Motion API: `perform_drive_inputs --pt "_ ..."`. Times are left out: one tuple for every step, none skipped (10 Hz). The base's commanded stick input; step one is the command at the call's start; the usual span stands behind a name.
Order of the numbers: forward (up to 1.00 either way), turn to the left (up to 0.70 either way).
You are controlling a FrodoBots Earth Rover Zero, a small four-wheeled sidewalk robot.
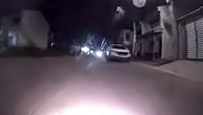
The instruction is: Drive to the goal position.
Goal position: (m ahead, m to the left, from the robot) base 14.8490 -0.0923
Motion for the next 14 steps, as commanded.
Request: perform_drive_inputs --pt "0.7 0.0" --pt "0.7 0.0" --pt "0.7 0.0" --pt "0.7 0.0" --pt "0.7 0.0" --pt "0.7 0.0" --pt "0.7 0.0" --pt "0.7 0.0" --pt "0.7 0.0" --pt "0.7 0.0" --pt "0.7 0.0" --pt "0.7 0.0" --pt "0.7 0.0" --pt "0.7 0.0"
